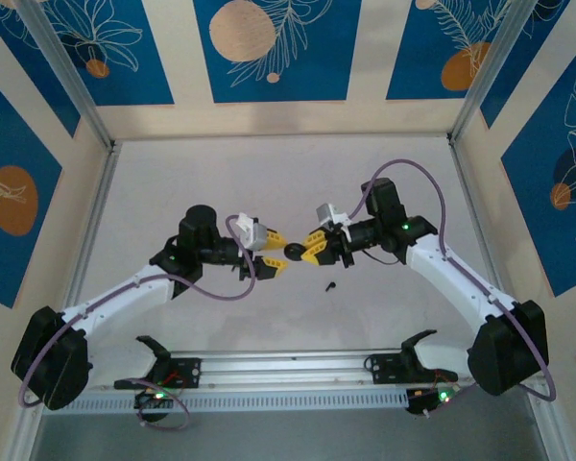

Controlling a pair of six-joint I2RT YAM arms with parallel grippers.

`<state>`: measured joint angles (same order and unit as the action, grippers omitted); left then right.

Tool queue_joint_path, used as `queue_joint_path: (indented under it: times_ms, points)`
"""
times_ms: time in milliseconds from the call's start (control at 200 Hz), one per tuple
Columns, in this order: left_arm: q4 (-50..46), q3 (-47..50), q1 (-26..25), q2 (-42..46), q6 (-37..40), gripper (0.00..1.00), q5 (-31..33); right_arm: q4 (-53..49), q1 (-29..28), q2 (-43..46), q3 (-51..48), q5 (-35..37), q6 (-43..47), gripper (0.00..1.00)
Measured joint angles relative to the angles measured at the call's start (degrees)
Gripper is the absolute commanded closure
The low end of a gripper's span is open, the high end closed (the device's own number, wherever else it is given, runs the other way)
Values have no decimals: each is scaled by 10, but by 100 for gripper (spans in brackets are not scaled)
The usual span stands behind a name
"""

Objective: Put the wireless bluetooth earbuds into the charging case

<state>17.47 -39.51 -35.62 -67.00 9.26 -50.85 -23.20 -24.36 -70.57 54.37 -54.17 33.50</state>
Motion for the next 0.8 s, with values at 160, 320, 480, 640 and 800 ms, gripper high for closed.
queue_joint_path:
  times_ms: [160, 320, 480, 640, 800]
  points:
    - [-9, -6, 0, -3, 3, 66, -4, -21, -7, -21, 23, -4, 27, 86]
    - [-21, -9, 3, -3, 5, 73, -3, -43, -9, -38, 41, -13, 41, 86]
    - [-31, -12, 3, -2, 16, 83, -4, -52, -10, -46, 48, -18, 49, 86]
    - [-37, -12, 4, 0, 18, 76, -4, -56, -10, -47, 48, -18, 51, 86]
    - [-39, -12, 4, 2, 18, 76, -3, -51, -12, -49, 49, -16, 49, 86]
